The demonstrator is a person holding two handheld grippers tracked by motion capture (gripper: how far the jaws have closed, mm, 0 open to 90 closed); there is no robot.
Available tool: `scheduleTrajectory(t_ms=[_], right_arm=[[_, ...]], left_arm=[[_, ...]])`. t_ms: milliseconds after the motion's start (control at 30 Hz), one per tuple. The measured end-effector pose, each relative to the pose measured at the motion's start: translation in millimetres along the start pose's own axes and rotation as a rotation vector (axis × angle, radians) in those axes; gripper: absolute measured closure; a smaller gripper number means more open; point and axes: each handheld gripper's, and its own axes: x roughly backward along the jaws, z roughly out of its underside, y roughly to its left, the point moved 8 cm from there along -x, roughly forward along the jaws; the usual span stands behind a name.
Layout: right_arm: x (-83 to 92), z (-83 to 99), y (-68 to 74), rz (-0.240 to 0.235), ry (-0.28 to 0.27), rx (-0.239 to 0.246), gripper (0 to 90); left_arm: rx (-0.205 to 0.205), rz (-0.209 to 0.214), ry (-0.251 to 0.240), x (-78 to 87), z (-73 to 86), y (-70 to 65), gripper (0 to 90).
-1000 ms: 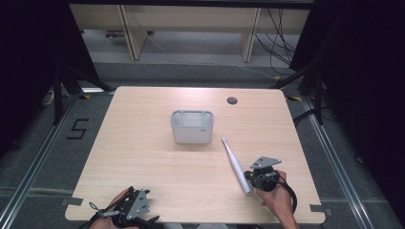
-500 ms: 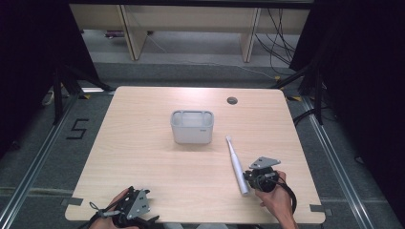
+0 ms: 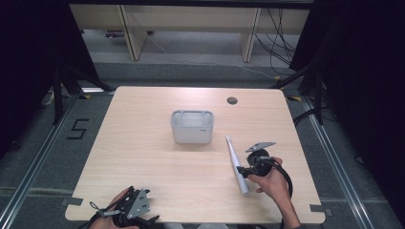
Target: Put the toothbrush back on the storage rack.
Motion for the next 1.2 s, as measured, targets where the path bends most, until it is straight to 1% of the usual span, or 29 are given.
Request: scheduleTrajectory(t_ms=[33, 100, 133, 167, 233, 267, 300, 333, 400, 467, 500, 533, 567, 600, 633, 667, 733, 800, 833, 867, 900, 967, 1000, 1067, 1100, 1133, 1167, 1200], right_arm=[[-1.2, 0.1, 0.8, -0.009, 0.015, -0.004, 44.8], [-3.4, -1.2, -0.3, -0.003, 0.018, 0.002, 44.3], [-5.8, -2.0, -0.1, -0.009, 0.026, 0.003, 43.7], [-8.3, -1.7, 1.1, -0.011, 0.044, -0.003, 43.7], [-12.4, -2.7, 0.0, -0.001, 0.066, 0.001, 43.7], [-15.7, -4.2, 0.2, -0.002, 0.086, 0.012, 43.7], [-15.7, -4.2, 0.2, -0.002, 0.086, 0.012, 43.7], [-17.6, -6.6, 3.1, -0.013, 0.095, 0.01, 43.7], [-18.7, -7.6, 3.5, -0.013, 0.101, 0.016, 43.7], [-19.2, -8.0, 5.7, -0.003, 0.12, 0.009, 43.6], [-20.1, -8.4, 6.3, -0.003, 0.124, 0.008, 43.8], [-20.8, -9.3, 6.0, -0.005, 0.124, 0.02, 43.8], [-21.2, -9.5, 5.4, 0.003, 0.131, 0.021, 44.2], [-23.1, -10.3, 4.3, 0.002, 0.128, 0.028, 44.6], [-23.6, -9.5, 5.4, 0.001, 0.145, 0.018, 45.0], [-24.6, -9.8, 4.5, 0.002, 0.145, 0.032, 45.0], [-26.4, -9.9, 4.3, 0.002, 0.161, 0.032, 46.1], [-28.4, -10.7, 3.6, -0.001, 0.155, 0.039, 46.3], [-28.5, -10.6, 2.9, 0.005, 0.164, 0.038, 46.7], [-29.0, -9.5, 4.2, 0.001, 0.195, 0.019, 46.7], [-29.0, -9.5, 4.2, 0.001, 0.195, 0.019, 46.7], [-31.5, -12.0, 1.9, 0.003, 0.179, 0.05, 48.2], [-31.2, -11.5, 2.3, 0.005, 0.195, 0.04, 48.7], [-32.0, -12.6, 2.5, 0.001, 0.198, 0.052, 50.0], [-30.9, -11.4, 3.6, 0.002, 0.225, 0.03, 51.6], [-32.1, -13.5, 2.1, 0.006, 0.215, 0.05, 53.5], [-32.1, -13.5, 2.1, 0.006, 0.215, 0.05, 53.5], [-32.6, -14.2, 2.6, -0.005, 0.216, 0.057, 54.4]], left_arm=[[0.005, 0.0, -0.001, 0.1, -0.2, -0.3, 15.4], [-0.001, 0.004, -0.001, 0.0, -0.3, -0.1, 15.4], [-0.001, 0.001, -0.001, -0.5, 0.0, 0.0, 15.4], [-0.002, 0.001, 0.001, -0.4, 0.3, 0.1, 15.4], [-0.001, 0.003, -0.001, 0.2, -0.4, 0.1, 15.4], [-0.001, 0.006, -0.007, -0.1, -0.8, -0.1, 15.4], [0.003, 0.002, -0.015, -0.8, -1.1, -0.3, 15.4], [-0.003, 0.007, -0.003, -0.2, -0.1, -0.5, 15.4], [-0.001, 0.004, -0.01, -0.8, -0.6, -0.3, 15.4], [0.002, 0.003, -0.013, -0.5, -1.3, -0.1, 15.4], [-0.003, 0.011, -0.002, 0.3, -0.5, -0.5, 15.4], [-0.004, 0.01, 0.001, 0.0, -0.1, -0.5, 15.4], [-0.004, 0.02, 0.008, 0.3, 0.3, -0.8, 15.4], [0.0, 0.007, -0.007, -0.4, -0.9, -0.7, 15.4], [0.001, 0.006, -0.009, -0.3, -1.3, -0.7, 15.4], [0.001, 0.007, -0.011, -0.4, -1.5, -0.8, 15.4], [0.0, 0.006, -0.008, -1.3, -0.6, -0.5, 15.4], [0.001, 0.005, -0.009, -1.2, -1.1, -0.4, 15.4], [0.003, 0.007, -0.01, -0.8, -1.5, -0.8, 15.4], [0.004, 0.009, -0.012, -0.9, -1.6, -1.2, 15.4], [0.001, 0.009, -0.008, -1.2, -1.0, -1.2, 15.4], [0.001, 0.008, -0.007, -1.5, -0.7, -0.9, 15.4], [0.0, 0.007, -0.006, -1.0, -1.1, -0.7, 15.4], [0.005, 0.012, -0.012, -1.2, -1.6, -1.5, 15.4], [0.004, 0.012, -0.012, -1.8, -1.2, -1.5, 15.4], [0.0, 0.021, 0.007, -0.6, -0.5, -1.5, 15.4], [0.0, 0.021, 0.007, -0.6, -0.5, -1.5, 15.4], [0.003, 0.013, -0.009, -1.4, -1.5, -1.4, 15.4]])
